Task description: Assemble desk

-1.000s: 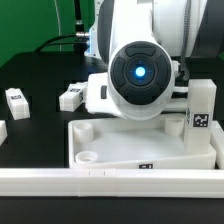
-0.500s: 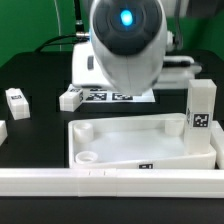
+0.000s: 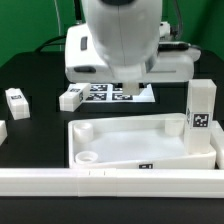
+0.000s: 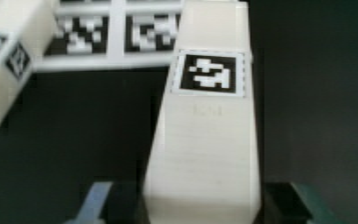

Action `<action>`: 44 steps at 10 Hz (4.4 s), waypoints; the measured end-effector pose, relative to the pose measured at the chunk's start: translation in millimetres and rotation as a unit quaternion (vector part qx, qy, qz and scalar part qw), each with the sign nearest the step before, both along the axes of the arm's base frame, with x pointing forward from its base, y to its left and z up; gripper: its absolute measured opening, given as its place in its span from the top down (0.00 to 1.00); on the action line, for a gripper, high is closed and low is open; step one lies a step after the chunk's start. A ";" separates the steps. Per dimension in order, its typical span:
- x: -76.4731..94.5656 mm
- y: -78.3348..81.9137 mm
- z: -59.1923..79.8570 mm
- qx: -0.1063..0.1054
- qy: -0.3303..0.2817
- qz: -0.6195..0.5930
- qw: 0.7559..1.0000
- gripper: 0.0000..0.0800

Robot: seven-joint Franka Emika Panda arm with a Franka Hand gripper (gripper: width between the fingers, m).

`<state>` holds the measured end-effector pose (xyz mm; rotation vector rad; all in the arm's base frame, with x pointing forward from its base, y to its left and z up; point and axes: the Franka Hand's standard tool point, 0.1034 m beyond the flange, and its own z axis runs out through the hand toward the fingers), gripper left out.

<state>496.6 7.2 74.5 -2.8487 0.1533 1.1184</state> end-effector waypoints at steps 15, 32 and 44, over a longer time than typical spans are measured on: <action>105.4 -30.3 130.4 -0.038 -0.492 0.010 0.870 0.64; 147.0 -69.2 120.0 -0.072 -0.549 0.138 0.821 0.64; 149.8 -72.3 89.5 -0.078 -0.561 0.139 0.812 0.64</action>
Offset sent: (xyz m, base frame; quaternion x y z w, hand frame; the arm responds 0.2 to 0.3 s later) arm 0.0179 -0.0070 0.0603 -0.0349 0.2001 0.0089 0.9791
